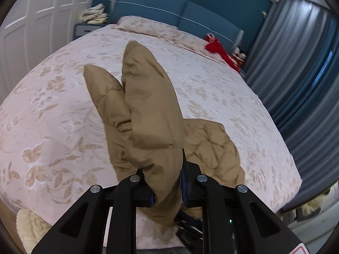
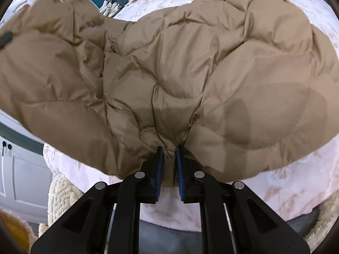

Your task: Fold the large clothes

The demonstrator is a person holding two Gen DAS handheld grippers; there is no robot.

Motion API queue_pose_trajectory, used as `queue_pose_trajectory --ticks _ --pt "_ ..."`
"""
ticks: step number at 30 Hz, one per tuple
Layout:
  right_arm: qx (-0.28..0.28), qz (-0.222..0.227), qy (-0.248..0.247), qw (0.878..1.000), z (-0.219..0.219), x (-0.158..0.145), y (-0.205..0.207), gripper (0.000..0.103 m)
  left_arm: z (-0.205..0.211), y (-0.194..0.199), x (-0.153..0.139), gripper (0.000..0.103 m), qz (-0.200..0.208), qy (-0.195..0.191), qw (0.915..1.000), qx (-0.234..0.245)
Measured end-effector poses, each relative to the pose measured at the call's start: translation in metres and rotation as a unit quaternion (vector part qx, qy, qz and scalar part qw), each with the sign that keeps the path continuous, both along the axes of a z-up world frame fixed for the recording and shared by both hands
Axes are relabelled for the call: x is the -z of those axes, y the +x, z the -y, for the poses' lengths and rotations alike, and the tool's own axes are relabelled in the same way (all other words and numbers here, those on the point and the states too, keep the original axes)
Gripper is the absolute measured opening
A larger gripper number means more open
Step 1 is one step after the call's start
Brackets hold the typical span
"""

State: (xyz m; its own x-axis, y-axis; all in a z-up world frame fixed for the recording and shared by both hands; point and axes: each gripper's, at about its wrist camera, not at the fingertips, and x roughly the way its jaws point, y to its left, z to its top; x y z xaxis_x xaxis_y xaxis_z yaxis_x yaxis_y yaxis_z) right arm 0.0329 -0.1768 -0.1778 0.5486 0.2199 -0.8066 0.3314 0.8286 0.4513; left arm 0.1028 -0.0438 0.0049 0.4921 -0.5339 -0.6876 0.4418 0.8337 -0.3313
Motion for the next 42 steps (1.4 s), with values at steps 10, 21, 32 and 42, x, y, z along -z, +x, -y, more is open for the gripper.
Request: queue_pose_trajectory --ticks 10,21,32,42 --pt "0.056 0.012 0.023 0.998 0.064 -0.038 -0.064 0.012 0.102 -0.027 0.020 0.014 -0.017 0.026 0.9934 0.110" --pt "0.202 -0.001 0.013 0.979 0.195 -0.033 -0.112 0.012 0.180 -0.064 0.071 0.012 -0.037 0.102 0.9763 0.187" --pt "0.188 0.017 -0.013 0.982 0.199 -0.061 -0.125 0.013 0.224 -0.104 0.130 0.012 -0.011 0.198 0.9489 0.245" --pt "0.170 0.051 -0.015 0.984 0.231 -0.103 -0.118 0.015 0.235 -0.111 0.154 0.012 -0.006 0.217 0.9432 0.252"
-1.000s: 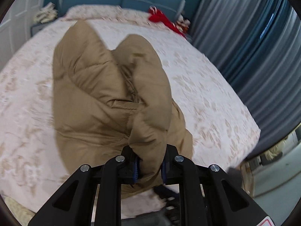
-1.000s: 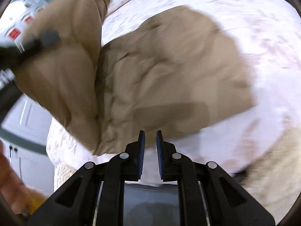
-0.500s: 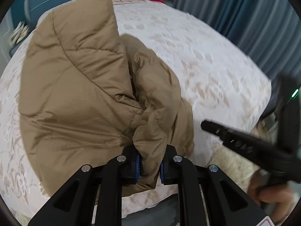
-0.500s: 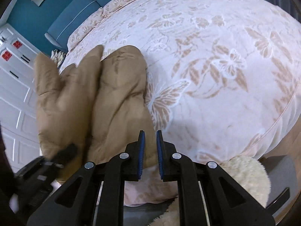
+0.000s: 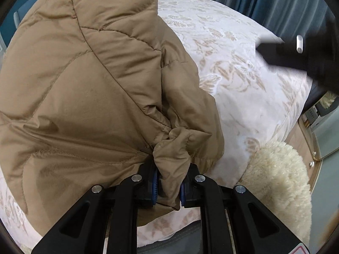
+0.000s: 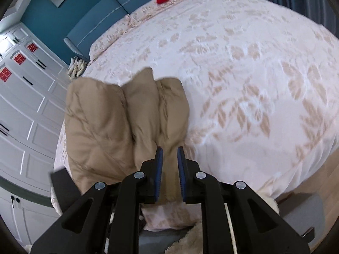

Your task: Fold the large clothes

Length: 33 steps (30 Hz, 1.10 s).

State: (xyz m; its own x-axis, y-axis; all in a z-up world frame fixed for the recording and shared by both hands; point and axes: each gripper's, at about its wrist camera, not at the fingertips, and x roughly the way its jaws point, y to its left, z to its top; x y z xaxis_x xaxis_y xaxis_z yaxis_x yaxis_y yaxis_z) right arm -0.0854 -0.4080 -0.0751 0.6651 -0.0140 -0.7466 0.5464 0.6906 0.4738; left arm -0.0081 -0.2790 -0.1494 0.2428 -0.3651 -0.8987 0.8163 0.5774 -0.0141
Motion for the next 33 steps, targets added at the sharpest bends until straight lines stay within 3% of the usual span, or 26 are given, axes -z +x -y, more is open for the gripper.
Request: queue_pose_trajectory --ticks 4,6,7,11,13,15,16,18,22,25,30,33 --pt "-0.011 0.020 0.027 0.999 0.005 -0.009 0.017 0.024 0.002 -0.004 0.004 0.011 0.015 0.001 0.9999 0.000" --pt "-0.028 0.027 0.041 0.998 0.006 -0.014 0.034 0.054 -0.001 -0.003 0.002 0.011 0.011 -0.007 0.9999 -0.002" --pt "-0.037 0.028 0.039 0.998 0.006 -0.017 0.044 0.059 -0.003 -0.003 0.000 0.011 0.010 -0.010 0.9999 -0.002" --pt "-0.087 0.018 0.045 0.995 0.006 -0.024 0.091 0.060 -0.009 -0.007 -0.006 0.012 0.013 -0.019 0.9997 -0.007" --pt "-0.110 0.000 0.064 0.992 0.006 -0.018 0.116 0.053 -0.012 -0.009 -0.012 0.012 0.015 -0.023 0.9996 -0.012" --pt "-0.126 -0.012 0.075 0.989 0.004 -0.013 0.131 0.023 -0.016 -0.016 -0.023 0.019 0.030 -0.028 0.9991 -0.012" --pt "-0.135 -0.014 0.082 0.987 0.003 -0.010 0.137 0.016 -0.019 -0.019 -0.029 0.022 0.034 -0.032 0.9989 -0.008" --pt "-0.137 -0.024 0.072 0.988 0.003 -0.009 0.142 0.009 -0.032 -0.029 -0.050 0.025 0.033 -0.052 0.9981 0.006" --pt "-0.131 -0.040 0.026 0.990 0.006 -0.017 0.138 0.008 -0.070 -0.033 -0.096 0.050 0.003 -0.126 0.9920 0.005" --pt "-0.121 -0.058 -0.009 0.991 0.009 -0.017 0.134 0.008 -0.093 -0.015 -0.130 0.053 0.016 -0.164 0.9857 -0.036" --pt "-0.105 -0.090 -0.073 0.988 0.007 -0.012 0.133 0.008 -0.093 0.054 -0.154 0.053 0.069 -0.129 0.9776 -0.151" --pt "-0.100 -0.108 -0.113 0.983 0.000 -0.008 0.138 0.008 -0.075 0.106 -0.146 0.053 0.058 -0.101 0.9718 -0.205"
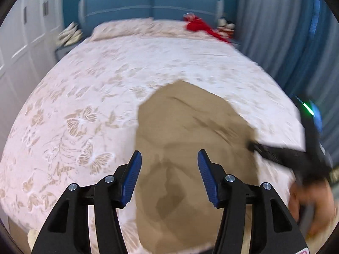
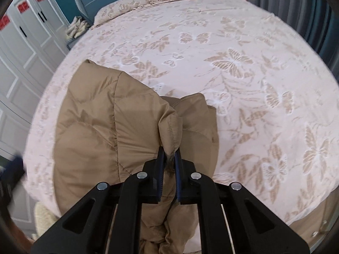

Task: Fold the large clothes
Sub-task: 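Grasp the jacket body with the left gripper while the right gripper holds the hood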

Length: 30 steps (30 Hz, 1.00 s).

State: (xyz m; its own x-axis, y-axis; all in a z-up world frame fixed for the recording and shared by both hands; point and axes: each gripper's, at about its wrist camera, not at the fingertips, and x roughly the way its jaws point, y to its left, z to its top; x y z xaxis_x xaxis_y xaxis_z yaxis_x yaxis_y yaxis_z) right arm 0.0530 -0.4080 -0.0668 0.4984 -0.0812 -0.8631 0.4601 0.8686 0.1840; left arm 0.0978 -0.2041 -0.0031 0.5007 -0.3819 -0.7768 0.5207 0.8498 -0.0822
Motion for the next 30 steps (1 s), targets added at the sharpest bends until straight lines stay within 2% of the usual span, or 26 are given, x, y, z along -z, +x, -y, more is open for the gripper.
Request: queue_pose_trajectory --ticks 5,8,15,20,30 --pt "0.002 -0.021 -0.050 0.998 -0.011 0.011 0.012 0.008 0.032 0.035 0.028 0.053 -0.011 0.048 0.9985 -0.023" --pt "0.006 -0.031 -0.064 0.997 -0.013 0.020 0.018 0.008 0.039 0.046 0.041 0.053 -0.019 0.059 0.9976 -0.031" --pt "0.026 -0.050 -0.057 0.997 -0.011 0.044 0.026 0.008 0.052 0.053 0.062 0.056 -0.017 0.074 0.9958 -0.051" --pt "0.038 -0.054 -0.053 0.996 -0.013 0.061 0.030 0.009 0.057 0.056 0.077 0.064 -0.008 0.081 0.9946 -0.065" --pt "0.044 -0.053 -0.031 0.997 -0.009 0.086 0.033 0.008 0.064 0.057 0.101 0.069 0.008 0.097 0.9931 -0.065"
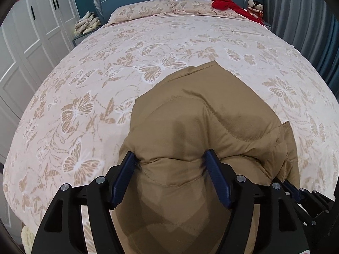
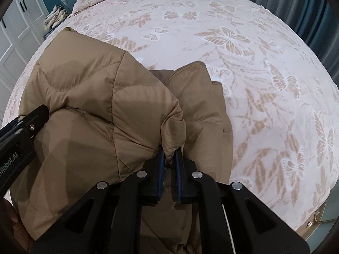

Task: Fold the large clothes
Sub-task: 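Grasp the jacket body with the left gripper while the right gripper holds the hood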

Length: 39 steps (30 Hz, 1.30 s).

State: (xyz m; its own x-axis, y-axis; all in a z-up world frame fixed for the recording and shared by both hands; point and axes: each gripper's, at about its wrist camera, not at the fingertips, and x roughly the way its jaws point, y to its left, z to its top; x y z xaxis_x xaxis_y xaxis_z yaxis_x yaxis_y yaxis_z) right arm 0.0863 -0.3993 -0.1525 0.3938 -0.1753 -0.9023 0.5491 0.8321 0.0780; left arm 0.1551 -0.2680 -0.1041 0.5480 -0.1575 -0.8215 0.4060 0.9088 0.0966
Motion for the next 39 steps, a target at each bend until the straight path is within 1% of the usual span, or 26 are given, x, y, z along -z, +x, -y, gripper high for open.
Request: queue_pose_trajectory --ticks 2,10,29,35,37,39 --pt "0.001 0.001 0.002 1.000 0.001 0.003 0.000 0.008 0.001 0.000 0.004 0.071 0.001 0.002 1.0000 -0.001" --pt "0.007 0.008 0.017 1.000 0.007 0.013 0.000 0.008 0.007 0.000 0.015 0.072 0.013 0.013 0.9998 -0.002" --pt "0.008 0.021 0.011 1.000 0.007 0.021 -0.002 0.008 0.015 -0.006 0.027 0.073 0.046 0.030 0.9985 -0.005" --pt "0.006 0.027 0.009 1.000 0.006 0.018 -0.003 0.008 0.014 -0.007 0.026 0.074 0.044 0.031 0.9985 -0.006" --pt "0.011 0.029 0.016 0.999 0.008 0.008 -0.008 0.010 0.011 -0.009 0.020 0.075 0.039 0.031 0.9988 -0.004" --pt "0.024 0.037 0.021 0.999 0.008 -0.009 -0.021 0.021 0.002 -0.015 0.011 0.076 0.025 0.021 0.9995 0.000"
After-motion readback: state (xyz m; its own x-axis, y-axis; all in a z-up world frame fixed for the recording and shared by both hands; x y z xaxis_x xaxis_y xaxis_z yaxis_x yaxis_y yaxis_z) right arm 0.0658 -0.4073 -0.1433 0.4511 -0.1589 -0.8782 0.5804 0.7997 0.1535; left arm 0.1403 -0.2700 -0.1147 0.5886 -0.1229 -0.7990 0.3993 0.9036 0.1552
